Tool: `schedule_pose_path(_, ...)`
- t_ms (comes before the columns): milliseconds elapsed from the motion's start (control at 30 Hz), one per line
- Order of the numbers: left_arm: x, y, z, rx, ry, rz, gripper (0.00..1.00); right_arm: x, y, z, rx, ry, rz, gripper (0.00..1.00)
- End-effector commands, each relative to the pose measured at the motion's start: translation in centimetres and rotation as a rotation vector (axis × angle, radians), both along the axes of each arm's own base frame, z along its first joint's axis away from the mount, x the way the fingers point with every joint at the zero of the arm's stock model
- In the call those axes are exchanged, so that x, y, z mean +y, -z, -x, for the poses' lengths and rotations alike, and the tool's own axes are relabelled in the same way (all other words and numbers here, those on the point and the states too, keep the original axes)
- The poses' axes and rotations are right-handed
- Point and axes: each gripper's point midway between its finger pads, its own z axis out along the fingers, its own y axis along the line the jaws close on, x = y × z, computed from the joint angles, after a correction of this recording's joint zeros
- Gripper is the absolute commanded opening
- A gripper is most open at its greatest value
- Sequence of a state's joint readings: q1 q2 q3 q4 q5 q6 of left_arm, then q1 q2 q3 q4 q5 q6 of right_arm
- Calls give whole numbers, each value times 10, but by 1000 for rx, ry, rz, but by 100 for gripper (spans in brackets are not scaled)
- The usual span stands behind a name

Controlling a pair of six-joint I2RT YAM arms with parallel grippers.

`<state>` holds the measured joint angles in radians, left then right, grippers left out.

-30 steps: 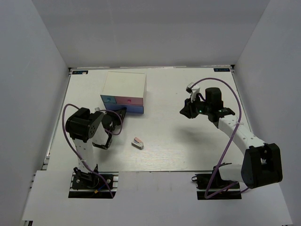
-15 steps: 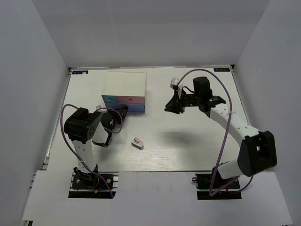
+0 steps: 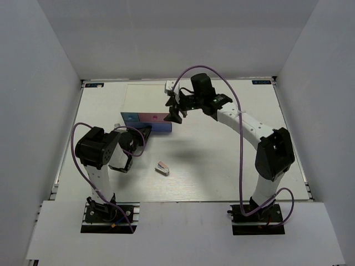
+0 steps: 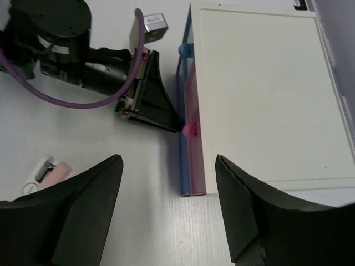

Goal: Sort the stationery into containers
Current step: Open the drawer in the storage box.

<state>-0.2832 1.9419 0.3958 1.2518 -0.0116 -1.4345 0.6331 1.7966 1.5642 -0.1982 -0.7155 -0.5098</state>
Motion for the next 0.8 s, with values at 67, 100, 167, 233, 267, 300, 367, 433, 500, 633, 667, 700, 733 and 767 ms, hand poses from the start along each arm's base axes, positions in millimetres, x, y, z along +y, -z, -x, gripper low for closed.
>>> schedule_pose_path(67,-8,7,5,33,54,-22,9,16,-5,-27,-238,60,43,74)
schedule_pose_path(100,-8,7,5,33,54,-22,9,16,-5,-34,-264,88,48,74)
schedule_pose_path(167,-10,6,6,34,63,-20,9,21,-3,-43,-299,124,54,75)
schedule_pose_path(233,-10,7,4,34,63,-20,9,24,5,-51,-320,152,82,75)
schedule_pose_path(267,-10,7,4,34,63,-20,9,27,6,-55,-339,155,83,75)
schedule_pose_path(300,-10,7,4,34,63,-20,9,27,8,-57,-345,164,92,75)
schedule_pose_path(367,-10,11,5,43,63,-22,9,29,14,-68,-361,198,119,75)
schedule_pose_path(433,-10,9,4,34,63,-20,9,28,19,-71,-361,207,137,75)
schedule_pose_path(500,-10,9,4,34,63,-20,9,28,27,-76,-372,207,158,75)
schedule_pose_path(633,-10,9,4,34,63,-20,9,26,38,-80,-394,209,194,74)
schedule_pose_path(667,-10,9,4,34,63,-20,9,24,41,-83,-397,221,206,74)
schedule_pose_path(700,-10,9,4,34,63,-20,9,24,46,-84,-395,221,217,72)
schedule_pose_path(733,-10,9,4,34,63,-20,9,23,45,-86,-404,226,220,69)
schedule_pose_path(767,-10,9,4,34,63,-20,8,21,46,-88,-409,238,231,68)
